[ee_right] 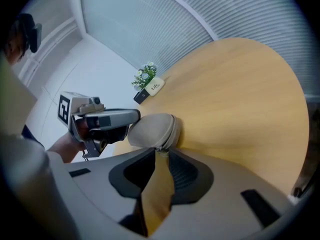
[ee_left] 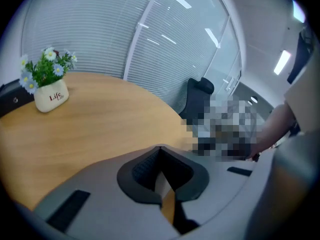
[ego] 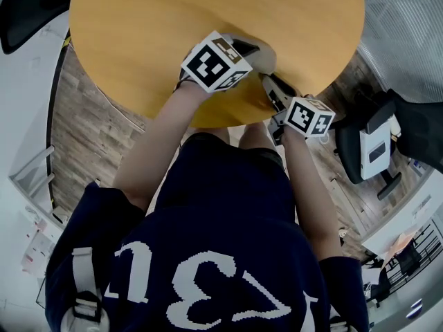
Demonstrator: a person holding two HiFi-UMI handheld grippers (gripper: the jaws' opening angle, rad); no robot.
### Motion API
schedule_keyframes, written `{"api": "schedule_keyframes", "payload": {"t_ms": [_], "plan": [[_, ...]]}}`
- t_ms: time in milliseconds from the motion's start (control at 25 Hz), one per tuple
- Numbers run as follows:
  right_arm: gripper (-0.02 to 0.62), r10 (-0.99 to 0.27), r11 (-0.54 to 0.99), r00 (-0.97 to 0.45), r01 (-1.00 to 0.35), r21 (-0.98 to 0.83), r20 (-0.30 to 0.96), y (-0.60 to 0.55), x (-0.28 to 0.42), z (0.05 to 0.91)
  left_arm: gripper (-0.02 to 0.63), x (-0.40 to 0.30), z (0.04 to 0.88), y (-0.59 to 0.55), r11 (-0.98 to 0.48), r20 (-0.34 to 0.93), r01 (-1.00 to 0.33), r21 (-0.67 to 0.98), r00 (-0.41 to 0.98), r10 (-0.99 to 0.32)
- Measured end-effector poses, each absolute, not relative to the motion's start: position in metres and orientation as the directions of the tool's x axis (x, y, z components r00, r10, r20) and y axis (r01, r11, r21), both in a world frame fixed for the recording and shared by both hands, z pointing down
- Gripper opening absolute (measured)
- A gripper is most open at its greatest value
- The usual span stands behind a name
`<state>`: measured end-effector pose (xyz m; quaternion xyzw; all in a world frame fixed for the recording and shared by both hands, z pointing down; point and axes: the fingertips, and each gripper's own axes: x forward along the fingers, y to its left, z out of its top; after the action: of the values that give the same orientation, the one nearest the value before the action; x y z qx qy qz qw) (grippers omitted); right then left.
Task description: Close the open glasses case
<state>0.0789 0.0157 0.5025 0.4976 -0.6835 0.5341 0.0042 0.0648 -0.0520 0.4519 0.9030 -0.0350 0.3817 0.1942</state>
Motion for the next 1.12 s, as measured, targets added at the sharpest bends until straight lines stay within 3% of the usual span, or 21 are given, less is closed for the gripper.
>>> {"api": "schedule_keyframes", "payload": {"t_ms": [440,720,800,1120], "plan": [[0.109,-0.607,0.155,-0.5,-0.837,-0.525,0.618,0.022,0.077,0.503,0.014,0.067,0.454,-0.059,-0.907,0.685,-0.231,0.351,0.724,0.08],[0.109,-0.628,0.161,-0.586,-0.742,-0.651,0.513,0.023,0.072,0.495,0.014,0.069,0.453,-0.061,-0.909,0.69,-0.237,0.343,0.72,0.072],[0.083,-0.635,0.152,-0.606,-0.706,-0.692,0.478,0.02,0.069,0.493,0.014,0.068,0.454,-0.061,-0.906,0.689,-0.238,0.35,0.72,0.078],[0.106,-0.629,0.06,-0.568,-0.716,-0.695,0.531,0.016,0.07,0.499,0.014,0.067,0.454,-0.059,-0.891,0.673,-0.241,0.385,0.734,0.093]]}}
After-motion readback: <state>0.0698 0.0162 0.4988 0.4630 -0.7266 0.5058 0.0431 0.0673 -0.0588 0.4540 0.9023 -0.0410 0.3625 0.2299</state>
